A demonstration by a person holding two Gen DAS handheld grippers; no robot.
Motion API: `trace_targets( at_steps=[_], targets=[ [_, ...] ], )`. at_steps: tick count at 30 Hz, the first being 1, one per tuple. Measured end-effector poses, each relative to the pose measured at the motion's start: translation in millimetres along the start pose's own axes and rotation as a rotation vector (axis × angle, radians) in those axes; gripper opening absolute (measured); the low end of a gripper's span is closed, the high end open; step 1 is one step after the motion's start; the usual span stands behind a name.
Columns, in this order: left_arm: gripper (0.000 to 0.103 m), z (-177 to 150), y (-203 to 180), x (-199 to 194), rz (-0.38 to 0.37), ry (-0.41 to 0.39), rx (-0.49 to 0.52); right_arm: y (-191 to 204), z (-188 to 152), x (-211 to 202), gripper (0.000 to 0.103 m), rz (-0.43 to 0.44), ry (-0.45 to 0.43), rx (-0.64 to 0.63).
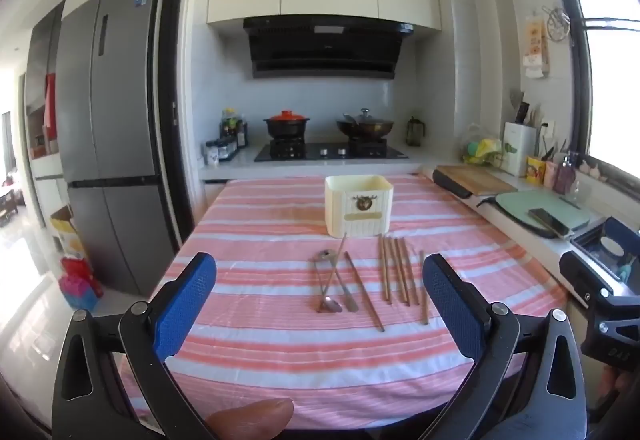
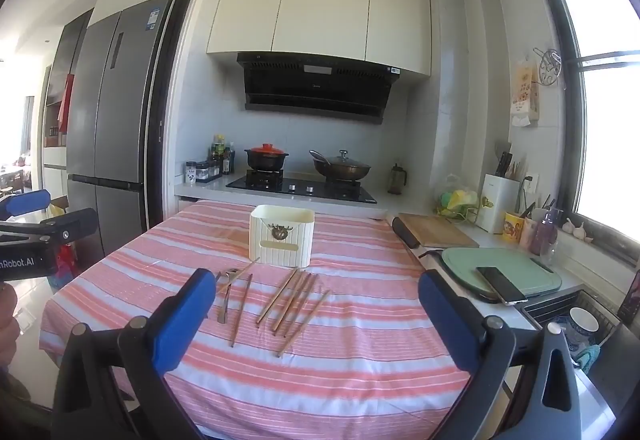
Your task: Organize utensils
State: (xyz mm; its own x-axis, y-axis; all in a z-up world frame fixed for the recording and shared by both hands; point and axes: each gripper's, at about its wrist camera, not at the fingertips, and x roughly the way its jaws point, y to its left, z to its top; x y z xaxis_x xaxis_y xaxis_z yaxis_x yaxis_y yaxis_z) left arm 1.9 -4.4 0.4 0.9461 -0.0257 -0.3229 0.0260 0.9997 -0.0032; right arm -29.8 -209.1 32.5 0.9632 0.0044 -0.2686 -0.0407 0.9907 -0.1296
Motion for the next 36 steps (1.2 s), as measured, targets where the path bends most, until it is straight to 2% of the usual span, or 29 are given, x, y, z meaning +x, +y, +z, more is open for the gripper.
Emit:
trace_targets(
  at_steps=[36],
  targets=[
    [0.103,-6.0,-6.2,4.9,-0.016,0.027,0.003,0.8,-5.8,6.0,0.103,-0.011,0.022,0.011]
  ],
)
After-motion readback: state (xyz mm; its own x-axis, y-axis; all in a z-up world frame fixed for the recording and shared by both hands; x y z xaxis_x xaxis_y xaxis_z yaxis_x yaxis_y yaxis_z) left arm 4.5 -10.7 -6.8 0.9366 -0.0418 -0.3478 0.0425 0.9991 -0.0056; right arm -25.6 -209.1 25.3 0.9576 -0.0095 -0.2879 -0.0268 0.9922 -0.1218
